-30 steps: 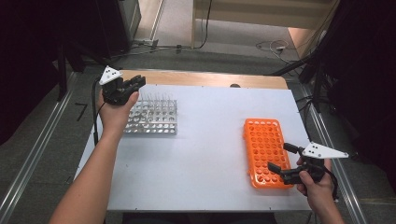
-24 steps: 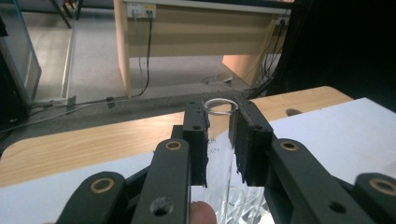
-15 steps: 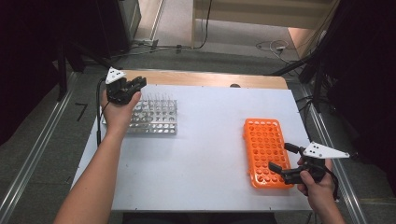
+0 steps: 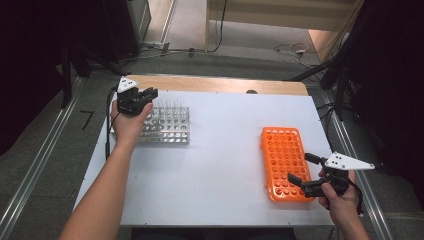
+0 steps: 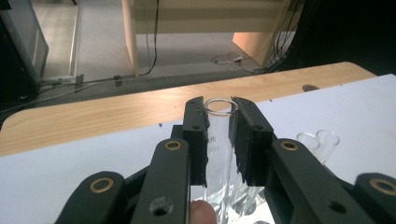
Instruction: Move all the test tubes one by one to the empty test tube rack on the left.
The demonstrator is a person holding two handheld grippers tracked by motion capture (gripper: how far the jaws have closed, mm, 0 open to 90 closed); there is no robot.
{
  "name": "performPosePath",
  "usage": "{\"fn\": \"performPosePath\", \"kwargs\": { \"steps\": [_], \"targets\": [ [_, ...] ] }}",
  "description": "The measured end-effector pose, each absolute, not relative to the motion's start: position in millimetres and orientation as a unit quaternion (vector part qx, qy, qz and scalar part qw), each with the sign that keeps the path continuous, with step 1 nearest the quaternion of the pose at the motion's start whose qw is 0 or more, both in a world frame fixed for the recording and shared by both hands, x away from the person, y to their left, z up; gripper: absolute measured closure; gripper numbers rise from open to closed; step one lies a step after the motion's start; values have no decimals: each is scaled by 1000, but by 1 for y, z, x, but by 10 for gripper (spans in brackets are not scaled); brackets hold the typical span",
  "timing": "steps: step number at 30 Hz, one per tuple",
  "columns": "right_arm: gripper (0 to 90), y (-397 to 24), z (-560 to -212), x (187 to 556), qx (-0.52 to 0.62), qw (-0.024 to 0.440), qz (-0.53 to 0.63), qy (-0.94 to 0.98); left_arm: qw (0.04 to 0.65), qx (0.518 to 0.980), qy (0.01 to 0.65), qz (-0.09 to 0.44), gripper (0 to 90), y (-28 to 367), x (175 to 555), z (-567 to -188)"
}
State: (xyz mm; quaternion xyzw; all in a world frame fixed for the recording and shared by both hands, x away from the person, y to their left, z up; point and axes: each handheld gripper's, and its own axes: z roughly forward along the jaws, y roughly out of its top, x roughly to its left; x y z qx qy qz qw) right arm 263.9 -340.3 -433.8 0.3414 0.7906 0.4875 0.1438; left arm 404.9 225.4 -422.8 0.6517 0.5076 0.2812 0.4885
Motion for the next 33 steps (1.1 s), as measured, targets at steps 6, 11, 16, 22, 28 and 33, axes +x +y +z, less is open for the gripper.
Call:
{"fn": "performPosePath", "kwargs": {
  "steps": [6, 11, 16, 22, 28, 33],
  "targets": [
    [0, -340, -434, 264, 341, 145, 488, 790, 481, 658, 510, 275, 760, 223, 404, -426],
    [0, -340, -434, 264, 341, 145, 488, 791, 475, 658, 515, 275, 759, 224, 402, -427],
    [0, -340, -434, 264, 341, 145, 487, 791, 466, 667, 515, 269, 747, 224, 402, -429],
    [0, -339, -433, 263, 341, 145, 487, 791, 458, 671, 522, 260, 747, 225, 401, -433],
    [0, -339, -434, 264, 341, 144, 488, 791, 463, 669, 527, 247, 721, 229, 399, -431],
    [0, -340, -433, 263, 342, 145, 488, 790, 475, 664, 525, 242, 637, 231, 393, -428]
  ]
}}
